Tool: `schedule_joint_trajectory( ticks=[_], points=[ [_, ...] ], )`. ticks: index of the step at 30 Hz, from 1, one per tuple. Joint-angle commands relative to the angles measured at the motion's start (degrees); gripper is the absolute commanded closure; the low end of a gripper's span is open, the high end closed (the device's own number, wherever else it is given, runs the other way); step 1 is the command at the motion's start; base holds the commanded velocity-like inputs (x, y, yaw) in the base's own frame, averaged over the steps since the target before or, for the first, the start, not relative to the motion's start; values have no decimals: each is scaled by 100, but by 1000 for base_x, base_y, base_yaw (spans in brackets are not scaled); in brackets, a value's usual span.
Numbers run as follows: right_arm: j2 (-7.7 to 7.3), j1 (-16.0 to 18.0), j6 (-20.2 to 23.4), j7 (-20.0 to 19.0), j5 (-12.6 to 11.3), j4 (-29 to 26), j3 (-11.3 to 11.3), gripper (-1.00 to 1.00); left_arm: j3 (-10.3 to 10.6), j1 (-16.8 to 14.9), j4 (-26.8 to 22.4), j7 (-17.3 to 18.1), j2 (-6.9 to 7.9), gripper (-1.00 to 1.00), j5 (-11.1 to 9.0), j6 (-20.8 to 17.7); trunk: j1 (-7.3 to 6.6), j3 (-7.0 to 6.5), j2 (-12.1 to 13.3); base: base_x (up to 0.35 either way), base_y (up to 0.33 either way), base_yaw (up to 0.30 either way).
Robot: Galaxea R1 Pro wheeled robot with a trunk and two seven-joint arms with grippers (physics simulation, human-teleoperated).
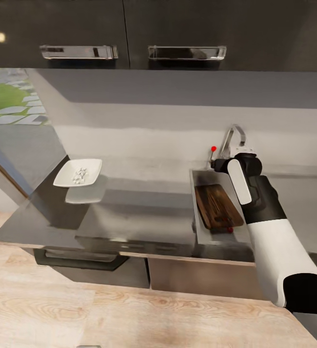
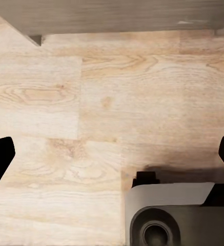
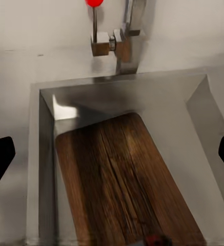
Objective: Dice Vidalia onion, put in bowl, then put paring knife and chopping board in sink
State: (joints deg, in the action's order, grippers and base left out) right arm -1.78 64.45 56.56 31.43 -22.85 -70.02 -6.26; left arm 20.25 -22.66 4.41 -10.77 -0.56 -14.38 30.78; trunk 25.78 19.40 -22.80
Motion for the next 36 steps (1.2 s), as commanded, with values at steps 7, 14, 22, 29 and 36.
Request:
schedule_joint_trajectory(
  ticks=[7,14,22,29,36],
  points=[
    [-7,-3,13,56,-45,5,-15,-100,49,-10,25,-12,-5,-100,-30,34,0,10,-12,-336,0,0],
    [-7,-7,5,50,-44,5,-30,-100,49,-10,25,-12,-5,-100,-30,34,0,10,-12,-336,0,0],
    [-7,-10,4,47,-36,5,-33,-100,49,-10,25,-12,-5,-100,-30,34,0,10,-12,-336,0,0],
    [-7,-11,4,47,-28,5,-33,-100,49,-10,25,-13,-5,-100,-30,34,0,10,-12,-336,0,0],
    [-7,-28,-8,41,-27,12,-37,-100,48,-10,25,-12,-5,-100,-30,26,0,10,-12,-336,0,0]
  ],
)
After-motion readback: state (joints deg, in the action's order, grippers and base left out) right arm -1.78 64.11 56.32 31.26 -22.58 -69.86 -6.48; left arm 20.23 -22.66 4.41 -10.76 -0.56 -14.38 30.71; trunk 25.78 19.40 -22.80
